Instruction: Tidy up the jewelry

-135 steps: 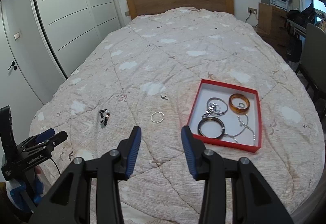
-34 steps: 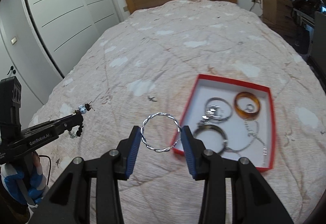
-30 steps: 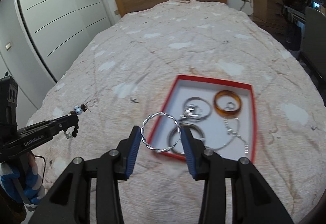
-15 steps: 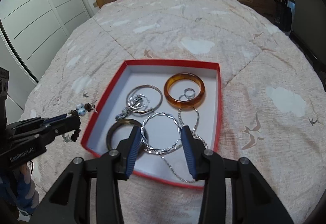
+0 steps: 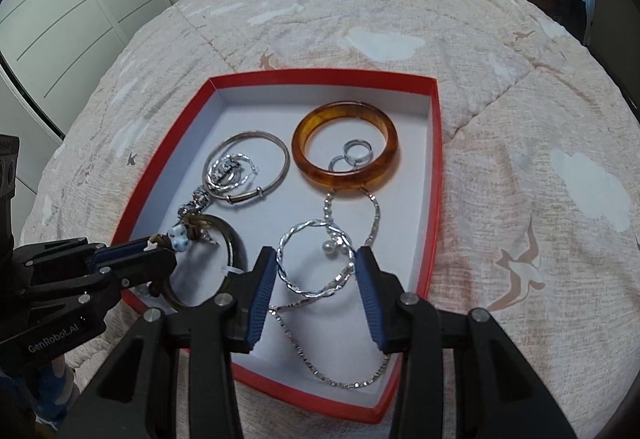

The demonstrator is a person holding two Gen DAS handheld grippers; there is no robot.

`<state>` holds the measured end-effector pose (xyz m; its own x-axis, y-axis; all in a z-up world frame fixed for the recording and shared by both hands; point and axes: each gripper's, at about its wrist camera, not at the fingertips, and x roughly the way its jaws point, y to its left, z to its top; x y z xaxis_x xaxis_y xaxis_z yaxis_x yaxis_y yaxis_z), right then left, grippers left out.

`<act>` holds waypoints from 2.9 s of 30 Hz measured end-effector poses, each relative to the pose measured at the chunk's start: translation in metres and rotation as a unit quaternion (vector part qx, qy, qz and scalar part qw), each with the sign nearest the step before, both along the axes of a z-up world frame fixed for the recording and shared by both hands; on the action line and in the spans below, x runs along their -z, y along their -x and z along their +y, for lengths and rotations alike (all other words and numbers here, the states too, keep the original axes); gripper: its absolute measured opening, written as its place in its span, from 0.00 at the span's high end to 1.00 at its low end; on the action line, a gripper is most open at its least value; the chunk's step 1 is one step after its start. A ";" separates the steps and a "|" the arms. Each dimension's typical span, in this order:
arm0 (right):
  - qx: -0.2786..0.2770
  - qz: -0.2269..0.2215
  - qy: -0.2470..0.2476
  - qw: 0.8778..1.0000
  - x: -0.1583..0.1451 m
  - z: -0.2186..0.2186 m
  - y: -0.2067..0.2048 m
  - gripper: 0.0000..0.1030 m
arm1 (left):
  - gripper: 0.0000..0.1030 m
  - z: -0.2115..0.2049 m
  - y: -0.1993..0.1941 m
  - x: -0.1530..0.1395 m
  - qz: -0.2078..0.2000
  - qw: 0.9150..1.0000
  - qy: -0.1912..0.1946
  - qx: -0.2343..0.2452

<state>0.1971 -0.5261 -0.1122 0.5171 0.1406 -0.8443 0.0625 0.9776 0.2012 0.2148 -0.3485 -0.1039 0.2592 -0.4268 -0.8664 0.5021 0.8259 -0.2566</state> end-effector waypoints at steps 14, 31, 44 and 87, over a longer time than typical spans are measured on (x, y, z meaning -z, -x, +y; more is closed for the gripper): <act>-0.033 0.032 0.030 0.998 0.006 0.009 -0.010 0.61 | 0.85 0.011 -0.002 0.006 0.014 1.000 0.005 -0.015; -0.046 0.057 0.049 0.996 0.000 0.019 -0.008 0.61 | 0.63 0.022 0.007 -0.010 0.008 1.000 0.017 -0.019; -0.024 0.022 0.045 0.998 -0.043 0.026 0.020 0.61 | 0.42 0.052 0.025 -0.050 -0.030 0.998 0.023 -0.055; -0.016 -0.092 0.046 0.995 -0.149 0.164 0.189 0.48 | 0.14 0.216 0.170 -0.149 -0.192 0.968 -0.011 -0.163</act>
<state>0.0076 -0.3626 0.0366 0.6601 0.0854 -0.7463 0.0022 0.9933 0.1156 0.0445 -0.1329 0.0454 0.6815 -0.2507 -0.6875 0.2692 0.9595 -0.0830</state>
